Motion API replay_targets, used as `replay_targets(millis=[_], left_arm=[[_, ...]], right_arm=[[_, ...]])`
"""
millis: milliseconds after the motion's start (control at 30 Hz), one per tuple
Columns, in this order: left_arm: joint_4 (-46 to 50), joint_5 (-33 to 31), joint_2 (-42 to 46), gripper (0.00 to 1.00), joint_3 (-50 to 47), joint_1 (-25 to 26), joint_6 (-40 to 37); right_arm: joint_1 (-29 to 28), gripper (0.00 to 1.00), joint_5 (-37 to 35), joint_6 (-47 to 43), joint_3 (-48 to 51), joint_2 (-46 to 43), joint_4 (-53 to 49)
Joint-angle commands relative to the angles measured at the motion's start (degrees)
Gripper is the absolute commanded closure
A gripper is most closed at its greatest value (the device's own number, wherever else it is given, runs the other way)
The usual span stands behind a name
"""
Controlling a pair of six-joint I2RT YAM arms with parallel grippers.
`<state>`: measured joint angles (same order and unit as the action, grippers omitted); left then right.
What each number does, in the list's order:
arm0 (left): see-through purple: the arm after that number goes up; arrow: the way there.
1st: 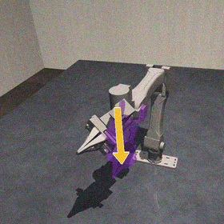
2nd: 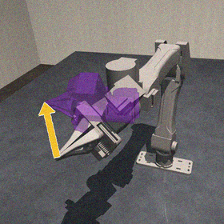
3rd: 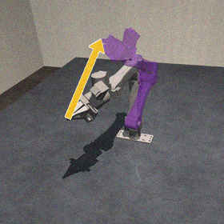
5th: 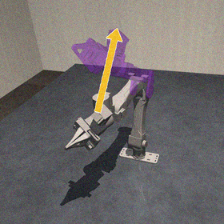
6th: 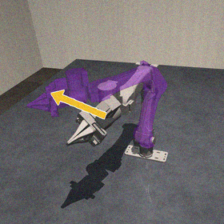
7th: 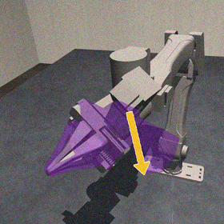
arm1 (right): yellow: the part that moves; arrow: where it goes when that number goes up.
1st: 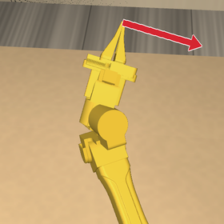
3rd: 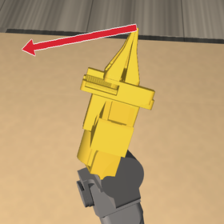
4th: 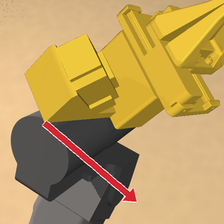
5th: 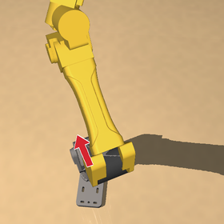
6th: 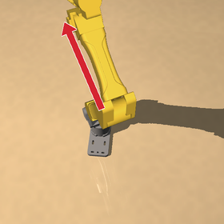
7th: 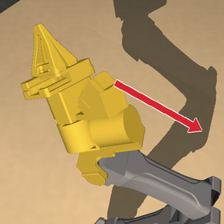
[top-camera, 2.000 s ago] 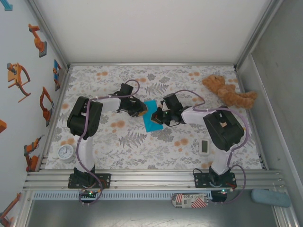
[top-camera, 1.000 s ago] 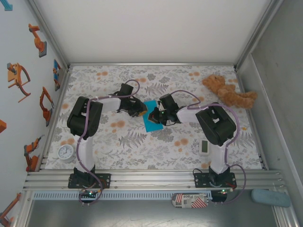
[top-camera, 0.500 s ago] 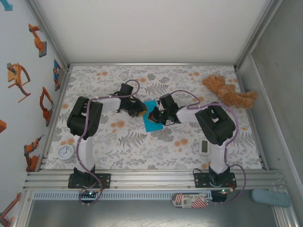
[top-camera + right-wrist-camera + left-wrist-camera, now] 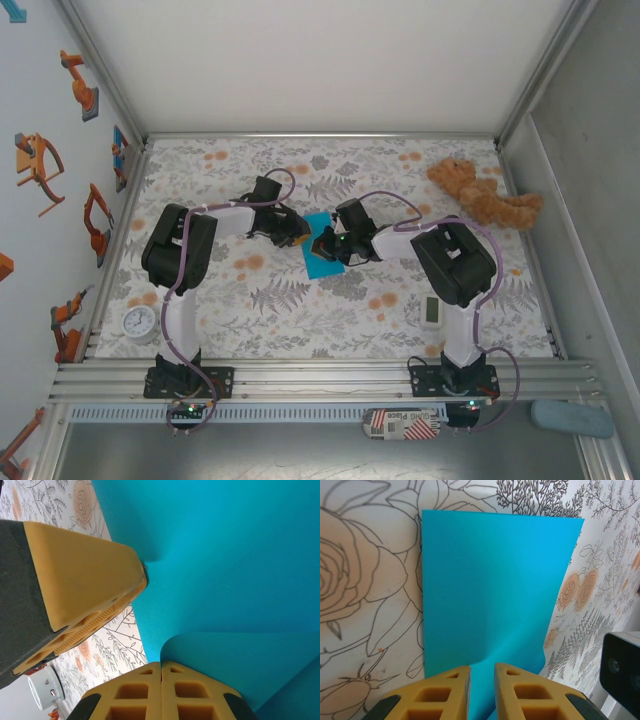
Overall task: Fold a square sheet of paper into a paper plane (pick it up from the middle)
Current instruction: Fold the triangle a second time at the center of the table.
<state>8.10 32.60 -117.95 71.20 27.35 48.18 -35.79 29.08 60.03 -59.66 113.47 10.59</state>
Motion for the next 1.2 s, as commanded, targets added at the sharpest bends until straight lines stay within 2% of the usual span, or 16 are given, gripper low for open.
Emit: replay_targets(millis=[0, 1167], left_arm=[[4.05, -1.76, -2.31, 0.79, -0.45, 0.33, -0.76], [4.05, -2.01, -1.48, 0.79, -0.98, 0.25, -0.63]], right_arm=[[-0.60, 1.00, -0.60, 0.13, -1.50, 1.29, -0.39], [-0.59, 1.00, -3.06, 0.82, -0.85, 1.60, -1.80]])
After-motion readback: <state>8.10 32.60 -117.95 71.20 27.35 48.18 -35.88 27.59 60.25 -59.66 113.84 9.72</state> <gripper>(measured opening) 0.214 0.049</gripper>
